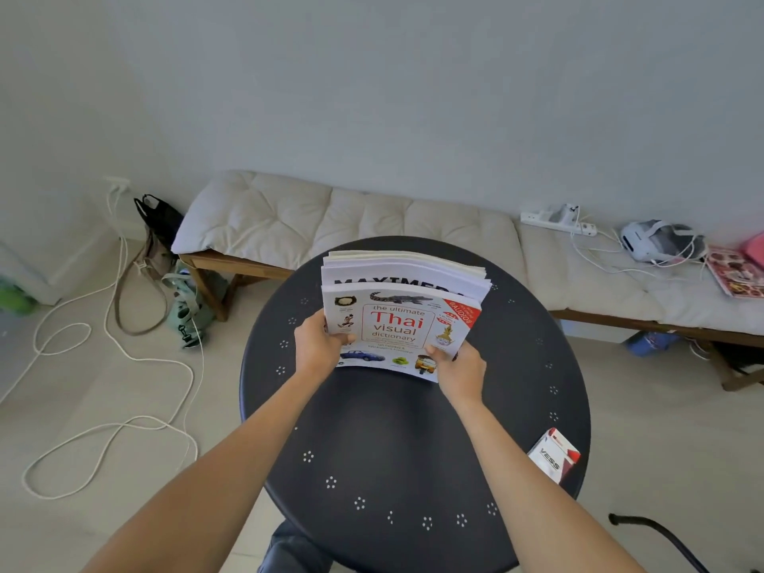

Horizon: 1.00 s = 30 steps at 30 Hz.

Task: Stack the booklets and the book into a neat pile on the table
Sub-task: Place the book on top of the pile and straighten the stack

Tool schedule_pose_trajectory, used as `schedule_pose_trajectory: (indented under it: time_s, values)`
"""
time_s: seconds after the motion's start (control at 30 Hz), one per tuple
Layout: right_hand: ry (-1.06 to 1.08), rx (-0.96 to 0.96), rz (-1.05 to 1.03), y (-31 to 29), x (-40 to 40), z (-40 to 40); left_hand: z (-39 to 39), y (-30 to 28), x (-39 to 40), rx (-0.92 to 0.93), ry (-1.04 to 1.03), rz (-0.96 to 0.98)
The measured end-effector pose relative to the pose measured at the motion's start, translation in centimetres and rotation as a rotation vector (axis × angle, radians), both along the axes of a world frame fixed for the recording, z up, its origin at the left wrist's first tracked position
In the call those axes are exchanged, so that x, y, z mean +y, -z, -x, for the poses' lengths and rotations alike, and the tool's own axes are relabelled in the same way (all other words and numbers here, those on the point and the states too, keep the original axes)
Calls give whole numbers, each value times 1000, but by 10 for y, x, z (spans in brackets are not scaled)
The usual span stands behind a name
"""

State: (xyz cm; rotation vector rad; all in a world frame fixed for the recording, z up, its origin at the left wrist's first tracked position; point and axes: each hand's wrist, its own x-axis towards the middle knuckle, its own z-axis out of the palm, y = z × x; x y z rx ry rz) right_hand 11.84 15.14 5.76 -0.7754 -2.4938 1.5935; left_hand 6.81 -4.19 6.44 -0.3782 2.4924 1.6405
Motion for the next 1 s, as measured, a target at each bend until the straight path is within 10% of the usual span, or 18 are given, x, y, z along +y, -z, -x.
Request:
schedule_pose_trajectory:
  time_s: [1.0]
  values:
    - [-131,-237,-88,40,7,66,69,44,-19,-175,274,164]
